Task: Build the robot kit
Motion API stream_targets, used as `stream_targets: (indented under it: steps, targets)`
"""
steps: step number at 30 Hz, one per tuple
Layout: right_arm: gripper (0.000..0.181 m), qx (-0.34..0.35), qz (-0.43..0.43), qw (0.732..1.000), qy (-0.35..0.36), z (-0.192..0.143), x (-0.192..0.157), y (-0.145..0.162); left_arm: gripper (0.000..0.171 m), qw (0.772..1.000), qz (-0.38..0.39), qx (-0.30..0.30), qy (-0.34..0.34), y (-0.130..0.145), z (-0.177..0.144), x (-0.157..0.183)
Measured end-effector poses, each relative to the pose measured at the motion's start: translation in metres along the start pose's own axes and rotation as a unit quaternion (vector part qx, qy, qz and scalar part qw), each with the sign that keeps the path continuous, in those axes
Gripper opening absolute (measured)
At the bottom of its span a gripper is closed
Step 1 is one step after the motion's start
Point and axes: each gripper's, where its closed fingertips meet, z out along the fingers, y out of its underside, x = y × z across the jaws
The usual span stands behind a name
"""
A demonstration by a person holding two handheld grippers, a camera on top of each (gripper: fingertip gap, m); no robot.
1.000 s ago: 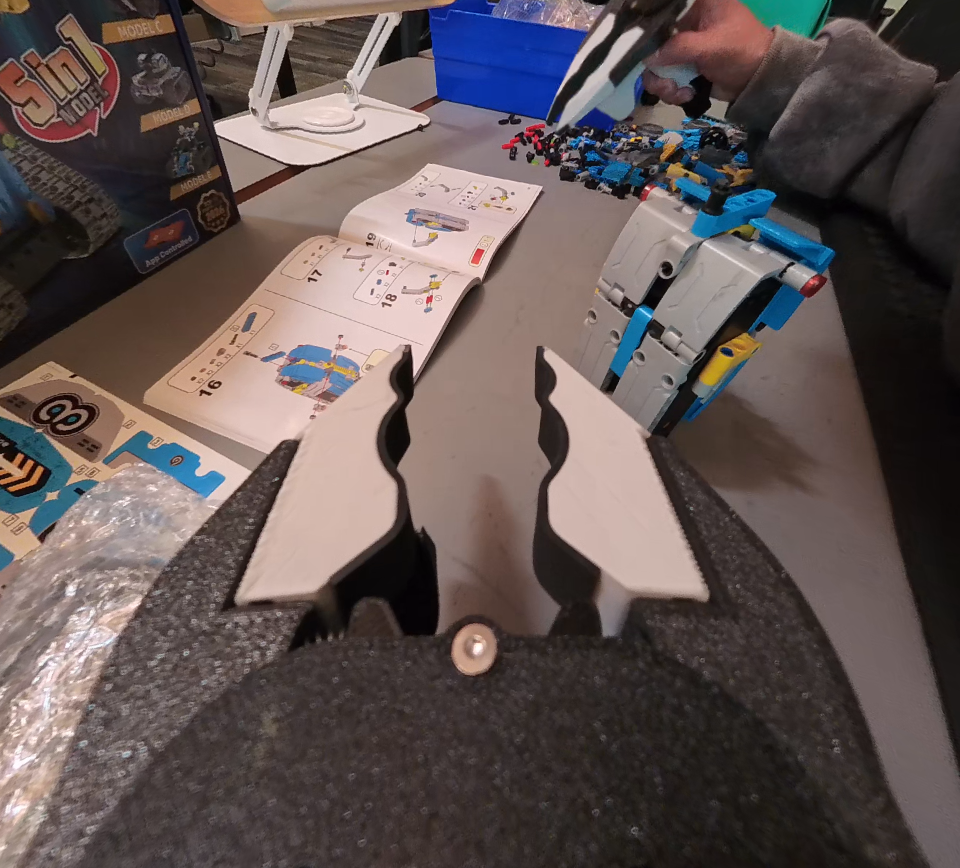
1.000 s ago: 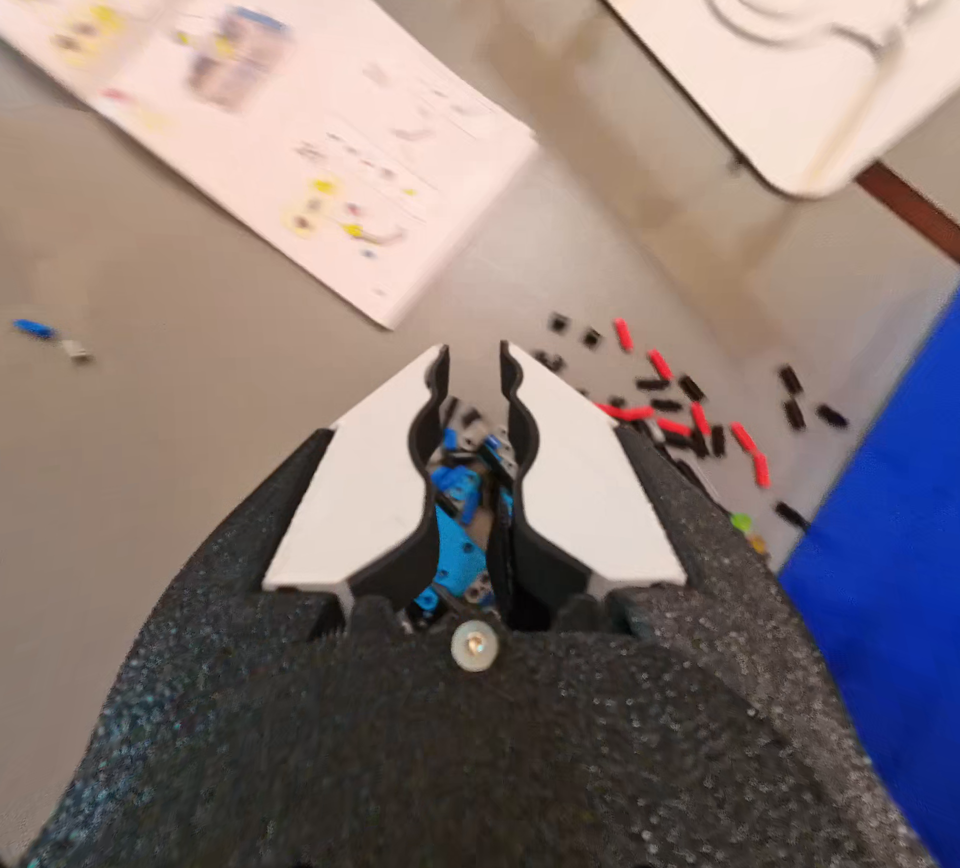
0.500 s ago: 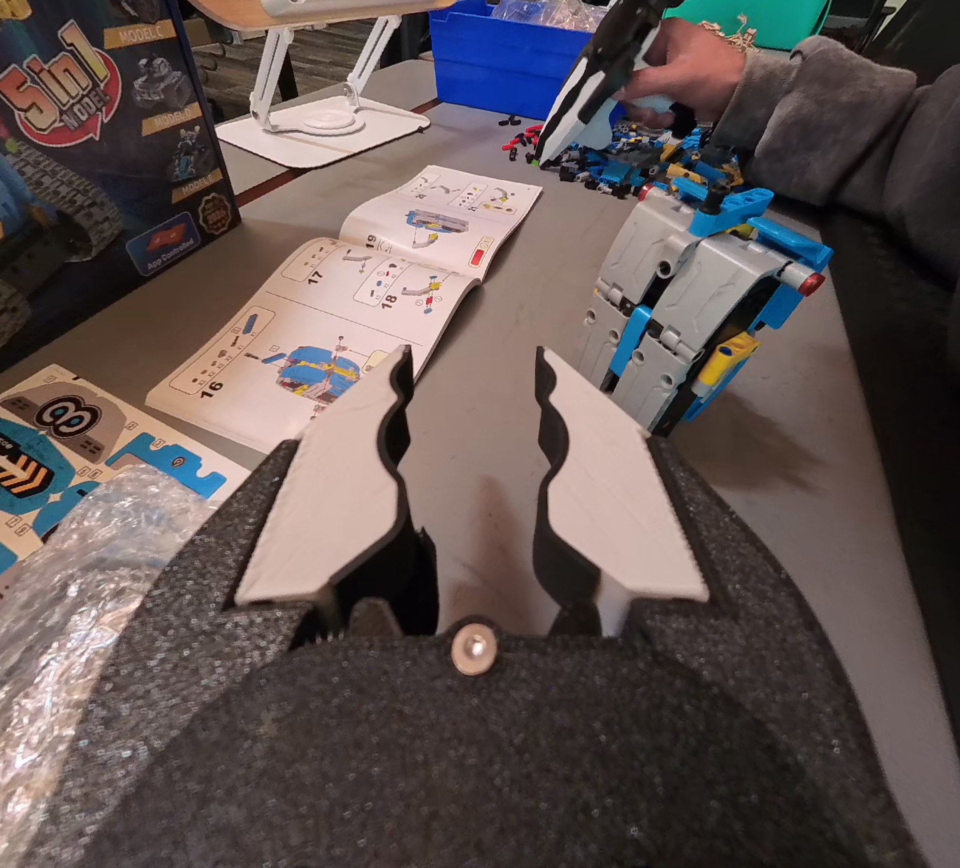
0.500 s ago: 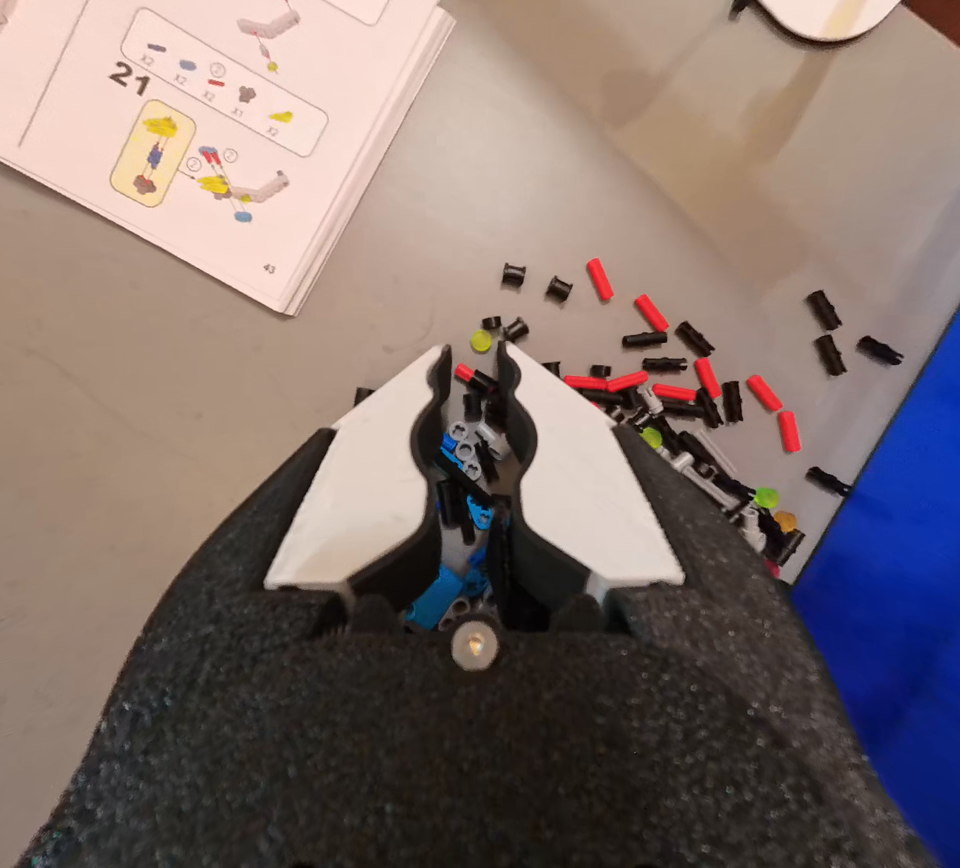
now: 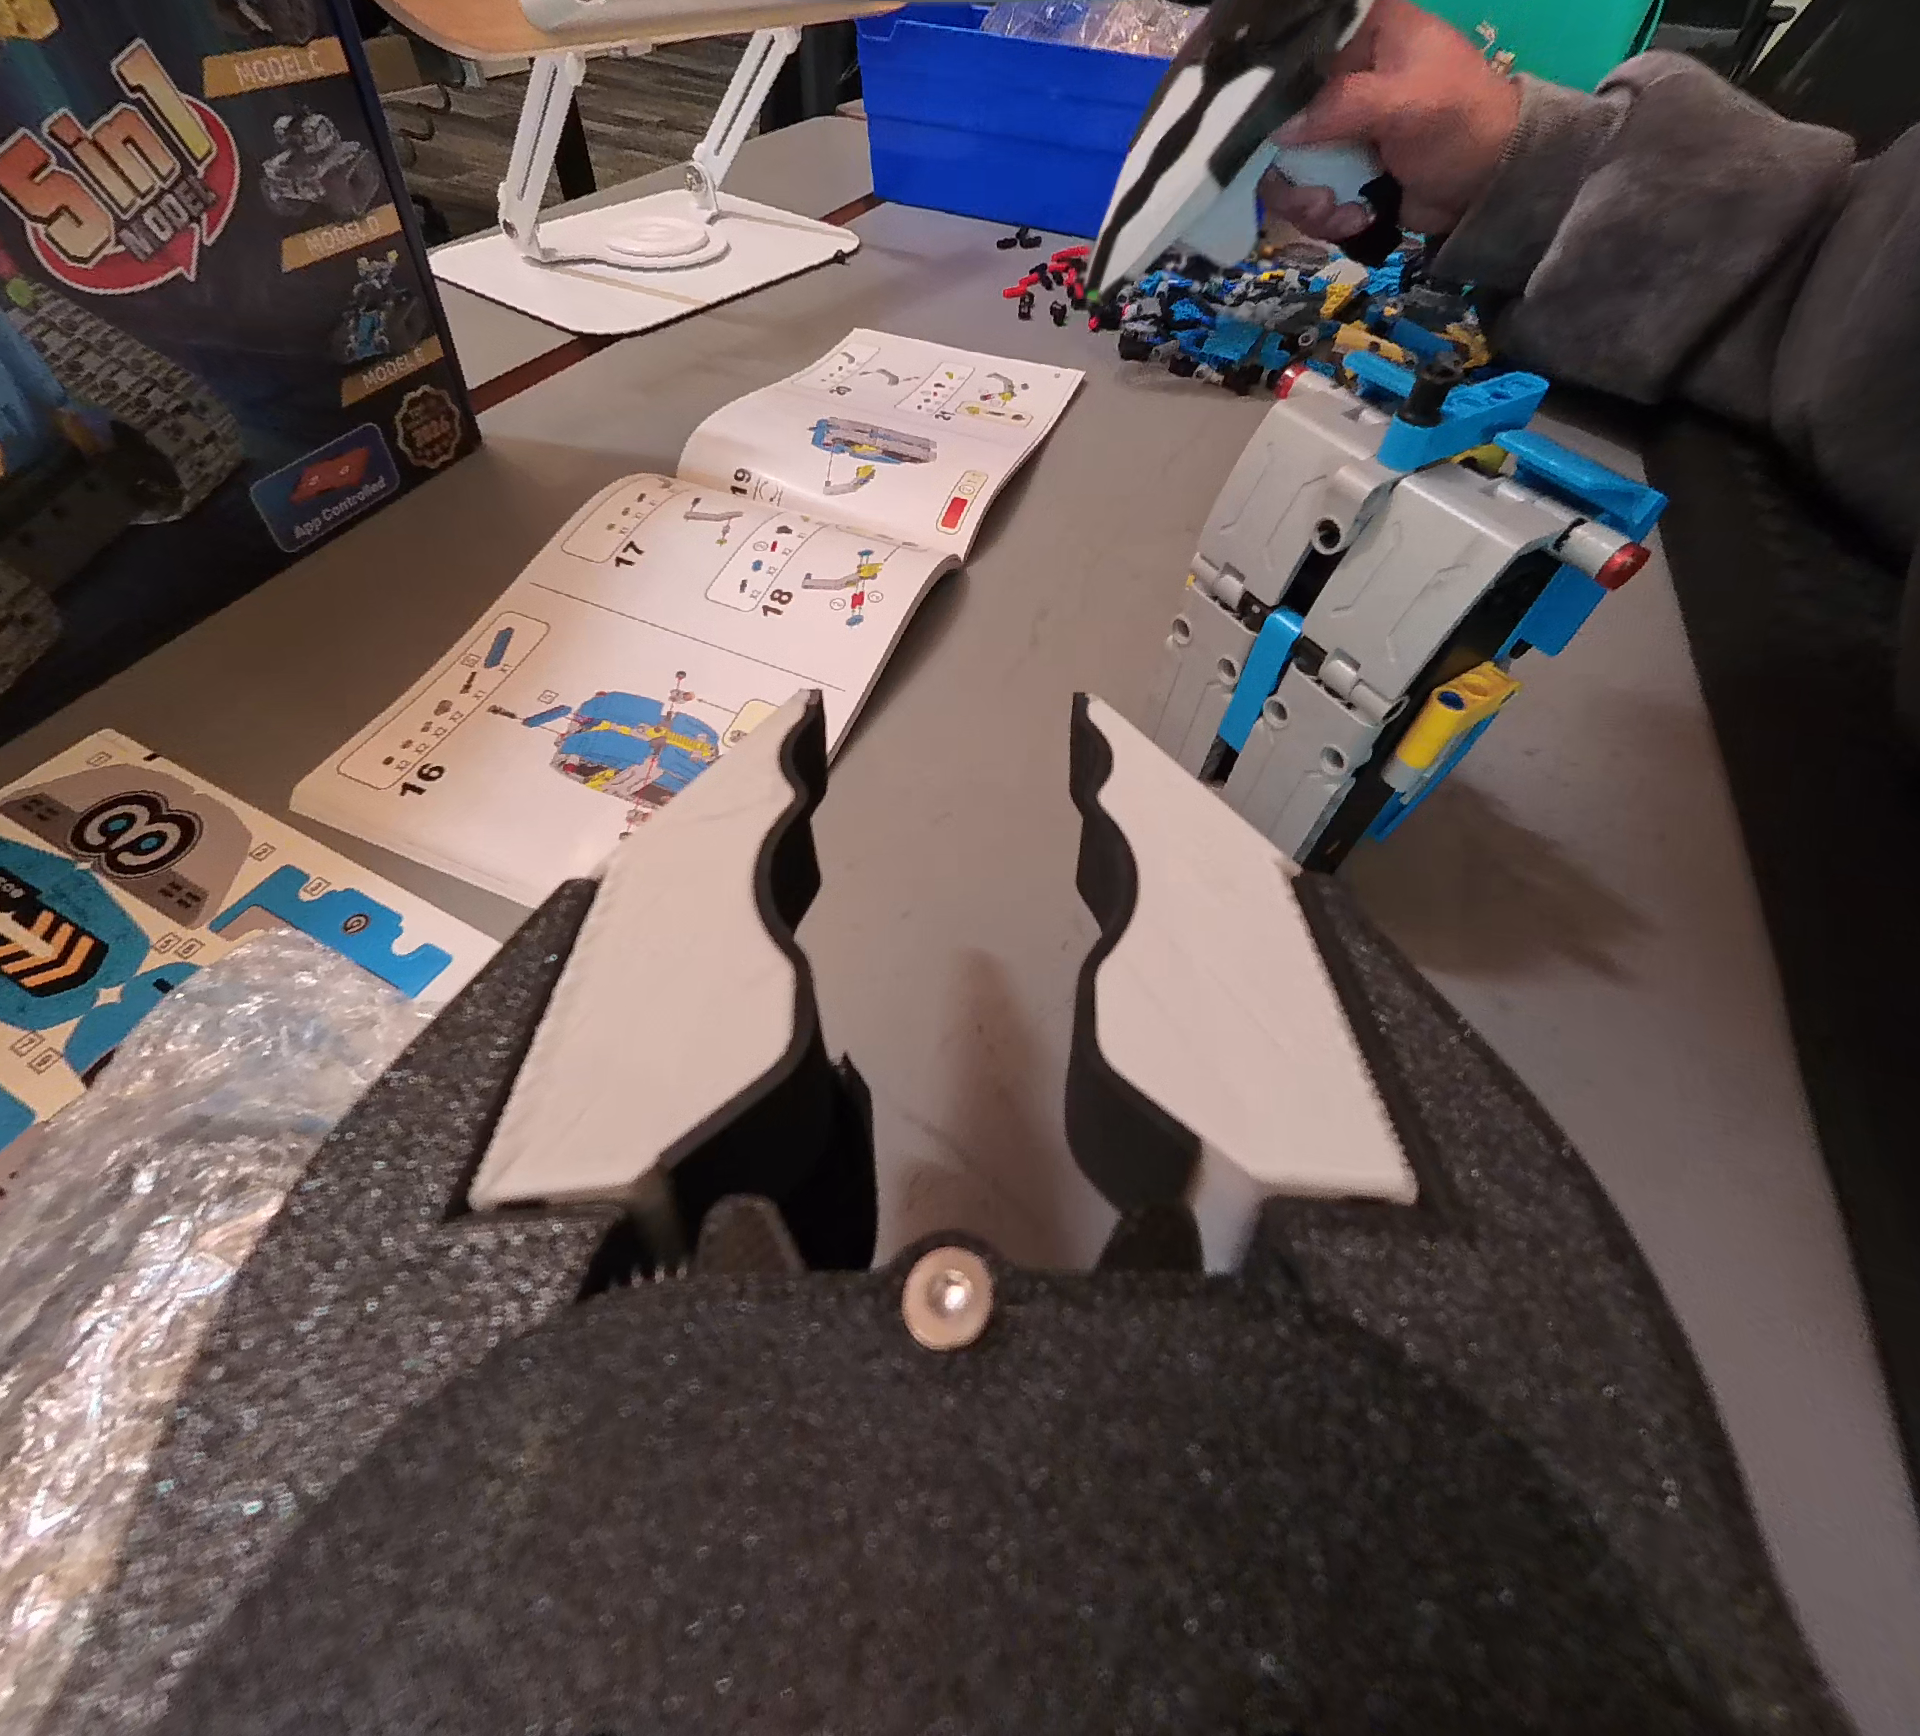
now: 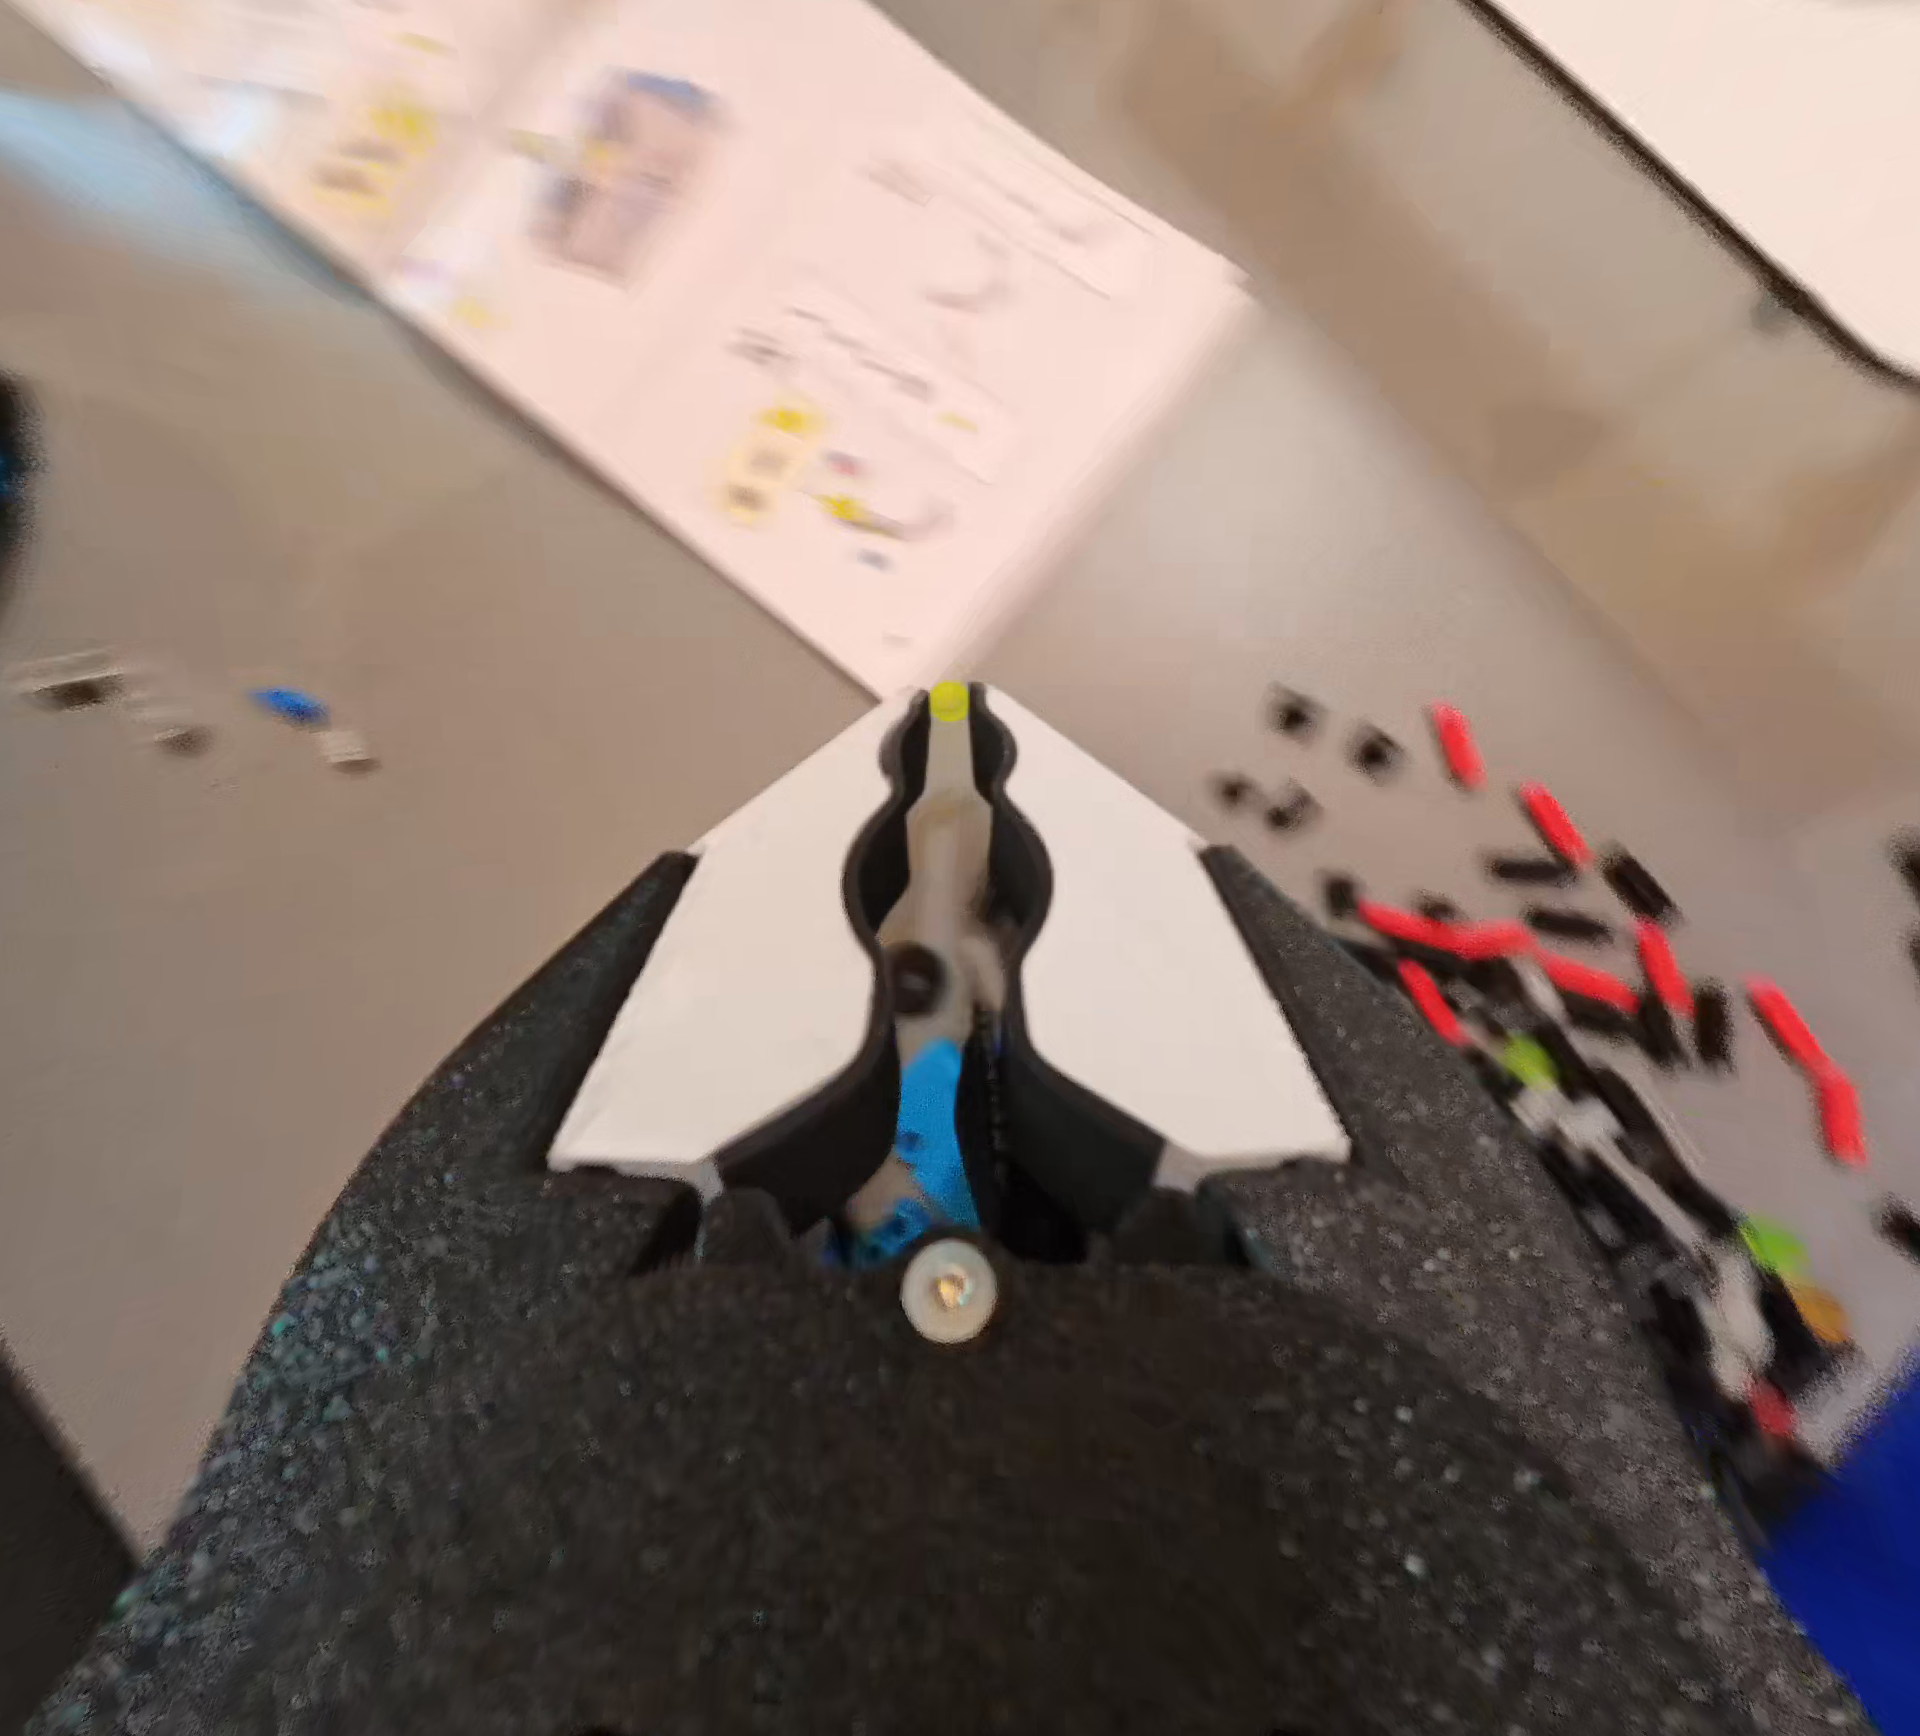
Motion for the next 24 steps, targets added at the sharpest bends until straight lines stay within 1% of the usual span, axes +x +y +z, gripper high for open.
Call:
stream_targets:
  steps: [2, 3, 5, 7, 8, 10, 12, 16, 20, 24]
  targets:
    - [0.007, 0.026, -0.064, 0.995, -0.066, -0.001, -0.047, -0.016, 0.047, 1.0, -0.002, 0.0, 0.0, 0.0, 0.0, 0.0]
    - [0.007, 0.029, -0.099, 0.989, -0.107, -0.001, -0.074, -0.018, 0.047, 1.0, -0.002, 0.0, 0.0, 0.0, 0.0, 0.0]
    - [0.007, 0.023, -0.159, 0.973, -0.167, 0.002, -0.119, -0.016, 0.047, 1.0, -0.001, 0.0, 0.0, 0.0, 0.0, 0.0]
    - [0.007, -0.001, -0.201, 0.961, -0.19, 0.01, -0.144, -0.007, 0.047, 1.0, 0.001, -0.001, 0.0, 0.0, 0.0, 0.0]
    - [0.007, -0.016, -0.214, 0.958, -0.19, 0.016, -0.15, -0.001, 0.047, 1.0, 0.001, -0.001, 0.0, 0.0, 0.0, 0.0]
    - [0.007, -0.039, -0.227, 0.958, -0.172, 0.027, -0.149, 0.007, 0.047, 1.0, 0.001, -0.001, 0.0, 0.0, 0.0, 0.0]
    - [0.007, -0.053, -0.226, 0.96, -0.155, 0.036, -0.144, 0.011, 0.047, 1.0, 0.0, -0.001, 0.0, 0.0, 0.0, 0.0]
    - [0.008, -0.088, -0.224, 0.959, -0.148, 0.049, -0.141, 0.023, 0.047, 1.0, 0.0, -0.001, 0.0, 0.0, 0.0, 0.0]
    - [0.007, -0.081, -0.225, 0.961, -0.141, 0.05, -0.14, 0.022, 0.047, 1.0, -0.001, -0.001, 0.0, 0.001, 0.0, 0.0]
    - [0.007, -0.067, -0.204, 0.963, -0.164, 0.049, -0.14, 0.022, 0.047, 1.0, -0.001, -0.001, 0.001, 0.001, 0.0, 0.0]
